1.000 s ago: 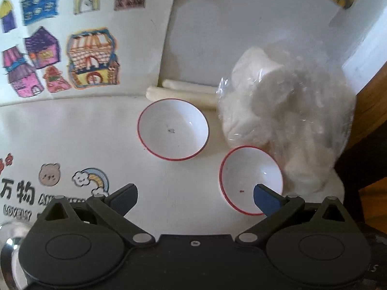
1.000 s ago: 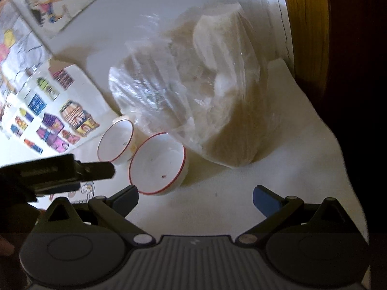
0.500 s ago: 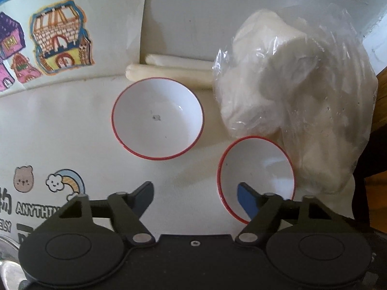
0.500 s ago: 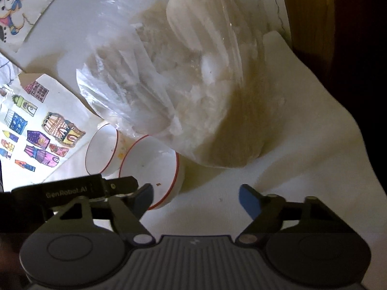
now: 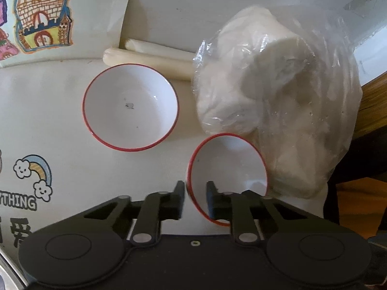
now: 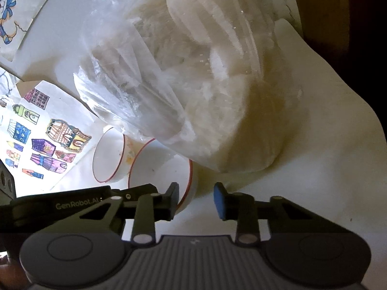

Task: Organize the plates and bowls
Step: 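Close the right gripper on the white bowl rim while the left gripper grips it, then carry the white bowl with both grippers and lower it into the steel bowl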

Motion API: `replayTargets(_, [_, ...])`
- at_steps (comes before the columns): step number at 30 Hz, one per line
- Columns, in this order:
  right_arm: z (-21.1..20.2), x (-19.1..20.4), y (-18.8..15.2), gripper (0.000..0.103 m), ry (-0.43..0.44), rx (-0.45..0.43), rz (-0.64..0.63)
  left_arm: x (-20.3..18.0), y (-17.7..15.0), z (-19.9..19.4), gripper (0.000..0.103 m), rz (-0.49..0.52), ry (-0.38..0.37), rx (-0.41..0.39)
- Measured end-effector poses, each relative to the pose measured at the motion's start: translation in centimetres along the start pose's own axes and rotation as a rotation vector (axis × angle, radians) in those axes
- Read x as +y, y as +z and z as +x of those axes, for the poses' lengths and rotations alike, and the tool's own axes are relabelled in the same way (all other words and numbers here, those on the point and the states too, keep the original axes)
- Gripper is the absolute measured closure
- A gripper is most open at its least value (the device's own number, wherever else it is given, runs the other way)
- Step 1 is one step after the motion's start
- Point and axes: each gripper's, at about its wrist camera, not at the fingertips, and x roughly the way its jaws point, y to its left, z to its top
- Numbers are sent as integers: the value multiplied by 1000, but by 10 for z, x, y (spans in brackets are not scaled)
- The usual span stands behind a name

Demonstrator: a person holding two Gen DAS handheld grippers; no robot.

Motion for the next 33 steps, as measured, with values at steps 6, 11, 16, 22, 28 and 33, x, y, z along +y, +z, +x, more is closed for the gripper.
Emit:
replayTargets(6, [5,4,3,85,21,14,-13,0,0,-4,92,-5,-5,5])
replayTargets(11, [4,9,-1,85,19,33,-34,1,-7,-12,91,8,1,54])
replayTargets(16, [-8,14,-10,85,37,34,-58,3,-20,-29,91,16,-14,44])
replayTargets(22, [-25,22,-18,85,55,19,-82,0,-29,-53,92,37,-37,20])
replayTargets(28, [-48,33,-25,85,80,0,-119,2,-39,-85,91,64,-57,-19])
replayTargets(33, [-57,49,-36,85,103,8,-159,15,-50,-108,91,55,-57,-35])
